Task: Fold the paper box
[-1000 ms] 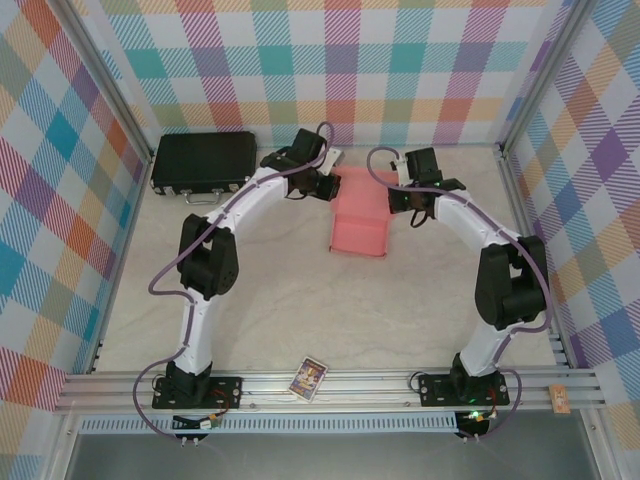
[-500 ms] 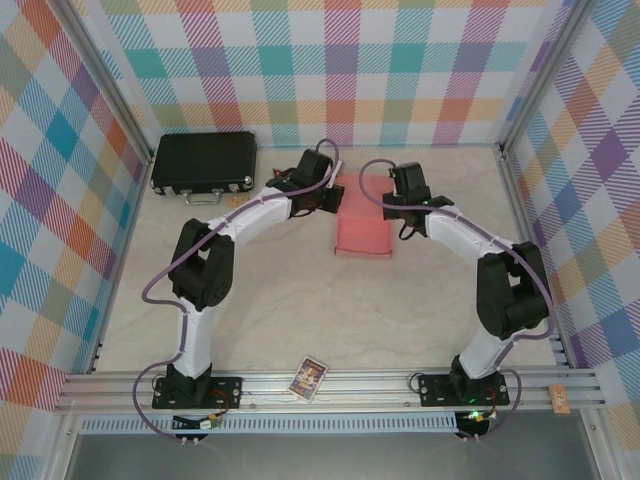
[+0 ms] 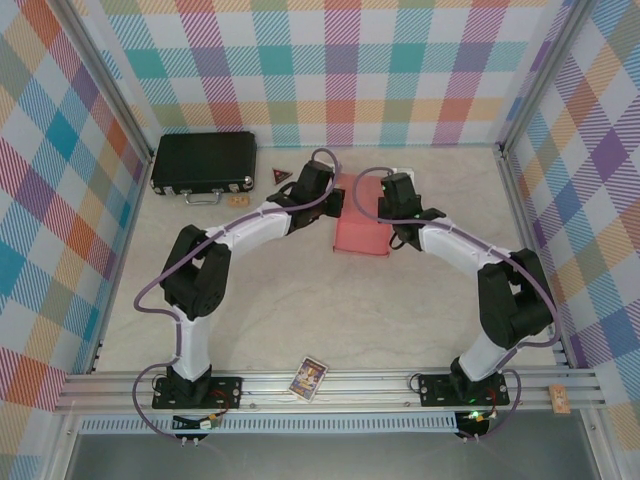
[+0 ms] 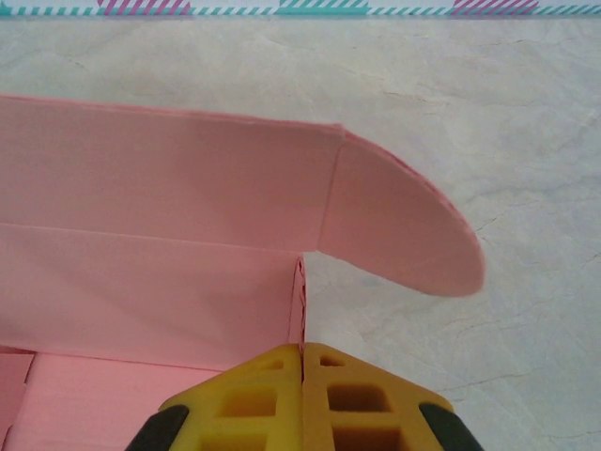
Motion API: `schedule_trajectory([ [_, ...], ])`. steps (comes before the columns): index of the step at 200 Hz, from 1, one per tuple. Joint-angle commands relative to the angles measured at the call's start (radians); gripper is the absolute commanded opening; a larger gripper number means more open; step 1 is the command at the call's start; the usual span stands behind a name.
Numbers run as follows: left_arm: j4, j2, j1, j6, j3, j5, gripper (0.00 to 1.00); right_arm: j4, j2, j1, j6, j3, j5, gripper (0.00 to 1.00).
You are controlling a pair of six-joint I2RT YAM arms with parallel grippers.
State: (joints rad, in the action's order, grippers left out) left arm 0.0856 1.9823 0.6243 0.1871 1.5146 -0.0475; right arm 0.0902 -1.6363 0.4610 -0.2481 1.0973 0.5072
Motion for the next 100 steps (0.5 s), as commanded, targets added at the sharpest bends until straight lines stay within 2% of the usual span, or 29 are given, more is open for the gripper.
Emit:
schedule_trajectory([
  [1, -0.089, -0.057, 0.021, 0.028, -0.052, -0.052, 0.02, -0.045, 0.030, 0.021, -0.045, -0.036, 0.075, 0.00],
  [100, -0.184, -0.077, 0.054, 0.045, -0.159, -0.116, 0.03, -0.090, 0.027, 0.063, -0.117, -0.103, 0.172, 0.00],
])
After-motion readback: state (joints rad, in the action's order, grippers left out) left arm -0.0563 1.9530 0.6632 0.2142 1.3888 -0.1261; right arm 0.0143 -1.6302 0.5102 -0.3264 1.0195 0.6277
